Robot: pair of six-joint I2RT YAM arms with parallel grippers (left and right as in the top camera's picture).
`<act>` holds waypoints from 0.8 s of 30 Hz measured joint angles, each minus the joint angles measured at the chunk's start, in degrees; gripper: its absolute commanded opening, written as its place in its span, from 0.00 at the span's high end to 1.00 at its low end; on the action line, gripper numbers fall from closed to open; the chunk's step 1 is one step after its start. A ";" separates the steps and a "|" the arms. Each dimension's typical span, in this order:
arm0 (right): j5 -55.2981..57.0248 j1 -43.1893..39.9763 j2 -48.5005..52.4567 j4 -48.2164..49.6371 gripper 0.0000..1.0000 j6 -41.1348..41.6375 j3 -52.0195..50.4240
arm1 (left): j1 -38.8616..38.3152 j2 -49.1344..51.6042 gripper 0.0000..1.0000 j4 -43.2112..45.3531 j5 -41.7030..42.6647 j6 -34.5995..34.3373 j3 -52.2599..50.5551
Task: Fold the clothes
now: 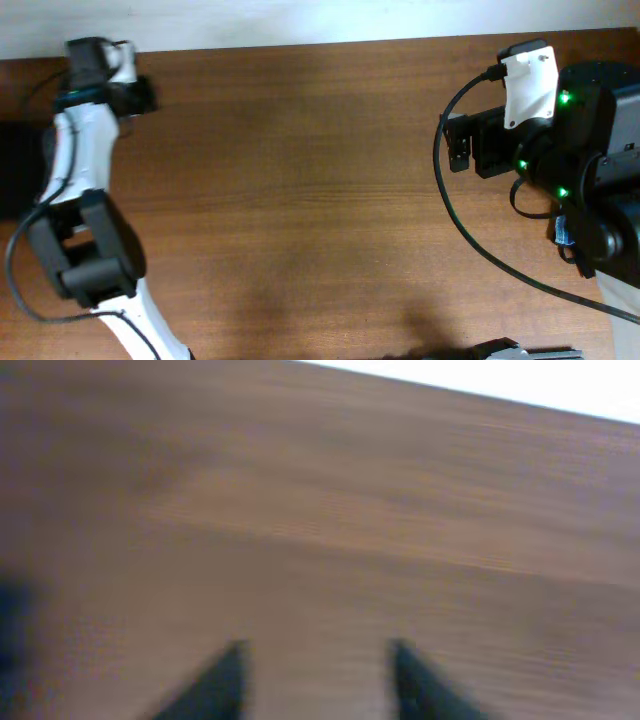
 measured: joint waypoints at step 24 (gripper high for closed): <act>0.00 0.00 6.86 -0.02 0.01 0.00 0.00 | 27.41 0.24 1.00 -4.76 -1.97 9.11 -0.02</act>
